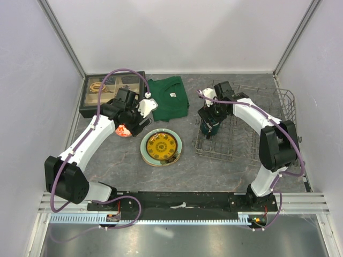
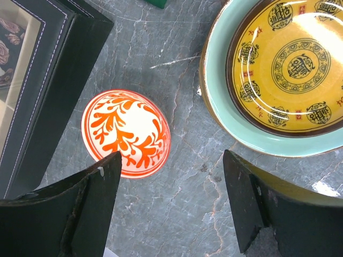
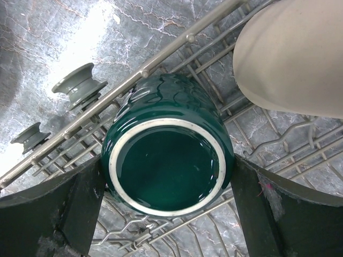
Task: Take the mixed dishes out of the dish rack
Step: Pick up the cup from the dish rack.
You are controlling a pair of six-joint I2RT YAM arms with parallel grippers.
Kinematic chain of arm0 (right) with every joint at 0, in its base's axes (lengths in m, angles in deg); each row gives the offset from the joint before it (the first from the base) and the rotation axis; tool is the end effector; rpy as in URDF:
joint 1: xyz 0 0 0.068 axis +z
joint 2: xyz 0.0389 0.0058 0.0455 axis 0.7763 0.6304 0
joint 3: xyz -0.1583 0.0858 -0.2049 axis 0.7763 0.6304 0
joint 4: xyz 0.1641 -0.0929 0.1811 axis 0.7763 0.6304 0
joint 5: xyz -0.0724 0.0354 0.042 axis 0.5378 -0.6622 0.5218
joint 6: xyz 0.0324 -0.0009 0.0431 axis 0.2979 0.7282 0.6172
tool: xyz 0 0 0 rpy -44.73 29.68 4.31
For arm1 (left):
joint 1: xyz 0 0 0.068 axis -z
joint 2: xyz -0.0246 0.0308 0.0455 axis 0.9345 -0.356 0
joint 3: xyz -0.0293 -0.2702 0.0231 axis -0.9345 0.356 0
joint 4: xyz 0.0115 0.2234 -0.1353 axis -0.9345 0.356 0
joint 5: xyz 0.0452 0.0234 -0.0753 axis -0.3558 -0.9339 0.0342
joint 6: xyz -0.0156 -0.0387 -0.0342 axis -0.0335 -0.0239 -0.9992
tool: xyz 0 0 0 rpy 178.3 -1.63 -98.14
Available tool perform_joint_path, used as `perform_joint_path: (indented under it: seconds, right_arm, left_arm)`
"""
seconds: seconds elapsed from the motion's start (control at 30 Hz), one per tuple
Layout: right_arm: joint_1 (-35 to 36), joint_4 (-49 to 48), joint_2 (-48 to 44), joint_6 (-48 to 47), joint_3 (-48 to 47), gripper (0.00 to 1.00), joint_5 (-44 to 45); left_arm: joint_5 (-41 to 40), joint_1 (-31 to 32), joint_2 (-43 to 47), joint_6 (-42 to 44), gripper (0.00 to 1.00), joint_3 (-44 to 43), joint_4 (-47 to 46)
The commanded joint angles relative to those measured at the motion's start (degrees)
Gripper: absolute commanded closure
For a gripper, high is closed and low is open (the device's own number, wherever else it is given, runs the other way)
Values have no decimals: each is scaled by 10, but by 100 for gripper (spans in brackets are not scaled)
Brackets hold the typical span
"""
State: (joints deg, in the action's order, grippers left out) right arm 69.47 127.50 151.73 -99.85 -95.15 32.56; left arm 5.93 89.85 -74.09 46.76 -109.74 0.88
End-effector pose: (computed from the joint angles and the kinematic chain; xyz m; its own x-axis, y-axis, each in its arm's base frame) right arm 0.3461 0.1234 0.2292 -0.6636 -0.5649 -0.4904 -0.6521 0.7581 0.0093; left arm 0.2621 -0.1021 0.2948 -0.4313 0.7596 -0.4868 0.7661 0.5933 0.2471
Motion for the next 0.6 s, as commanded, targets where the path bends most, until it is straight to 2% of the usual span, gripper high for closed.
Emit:
perform_joint_path:
  seconds: [0.0, 0.57]
  right_arm:
    - [3, -5, 16, -6, -20, 2, -9]
    - [4, -19, 37, -10, -3, 2, -5]
  left_arm:
    - [0, 2, -3, -6, 18, 3, -6]
    - [-2, 1, -1, -4, 18, 12, -9]
